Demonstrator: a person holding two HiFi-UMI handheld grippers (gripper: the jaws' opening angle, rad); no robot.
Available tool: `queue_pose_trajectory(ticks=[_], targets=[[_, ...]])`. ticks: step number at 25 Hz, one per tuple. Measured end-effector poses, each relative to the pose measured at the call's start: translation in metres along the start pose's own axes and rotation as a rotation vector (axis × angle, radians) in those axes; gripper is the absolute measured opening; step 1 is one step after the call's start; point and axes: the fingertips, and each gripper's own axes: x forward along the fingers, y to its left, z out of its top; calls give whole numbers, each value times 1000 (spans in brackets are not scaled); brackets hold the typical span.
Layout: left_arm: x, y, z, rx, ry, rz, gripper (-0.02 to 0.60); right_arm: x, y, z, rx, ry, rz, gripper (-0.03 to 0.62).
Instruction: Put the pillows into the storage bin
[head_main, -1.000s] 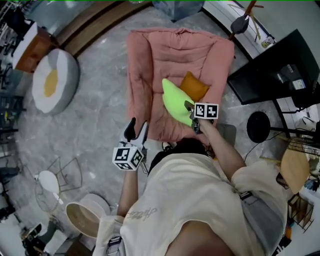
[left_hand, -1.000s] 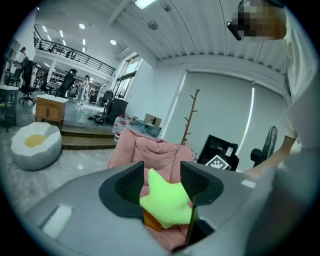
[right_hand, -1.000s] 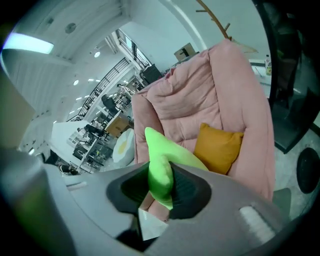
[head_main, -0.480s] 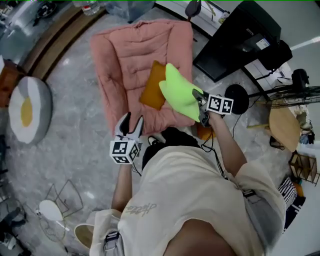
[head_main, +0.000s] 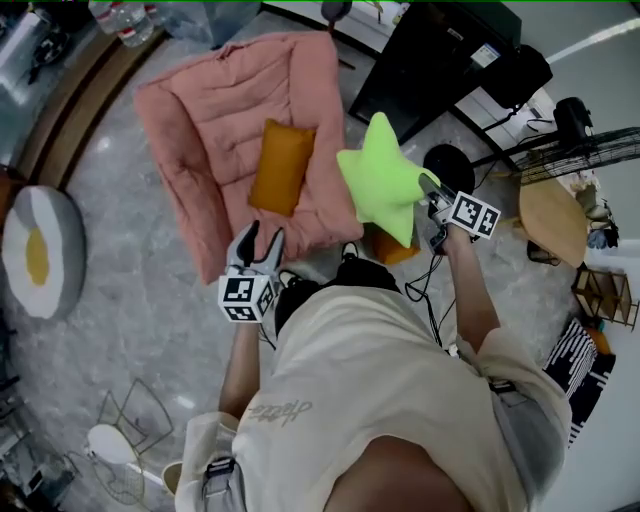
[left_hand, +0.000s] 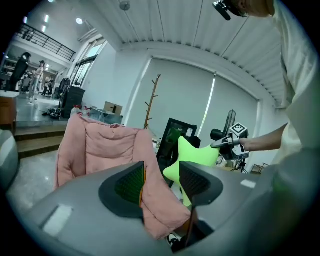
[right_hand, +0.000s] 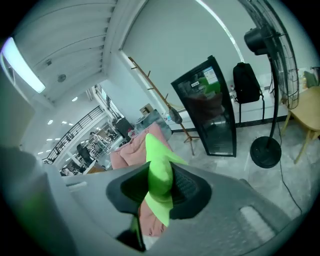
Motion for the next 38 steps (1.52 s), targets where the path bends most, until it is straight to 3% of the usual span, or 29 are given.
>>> queue_pose_trajectory(ticks=[6,12,18,25,33,36,38], targets=[[45,-30,8,68,40,-19,235,-20,-66,11,-81,39,-74,89],[91,-82,24,53,44,-4,235,-11,-164,-13,-135,224,-117,89],[130,-123,10,24,100,18,238,25,-235,-52,-270,447,-56,91],[160,-142,-3,8,165,62,242,73,-277,-102,-482,689,19,95],[160,-130,-21,-34,259,143,244,124,-316,-156,-644,884,60,103],[151,-124,-35,-57,305,179,245,142,-317,-182,-646,930,123,103],[145,-120,-44,-75,335,201,247,153,-330,-195,-704,976,110,104]])
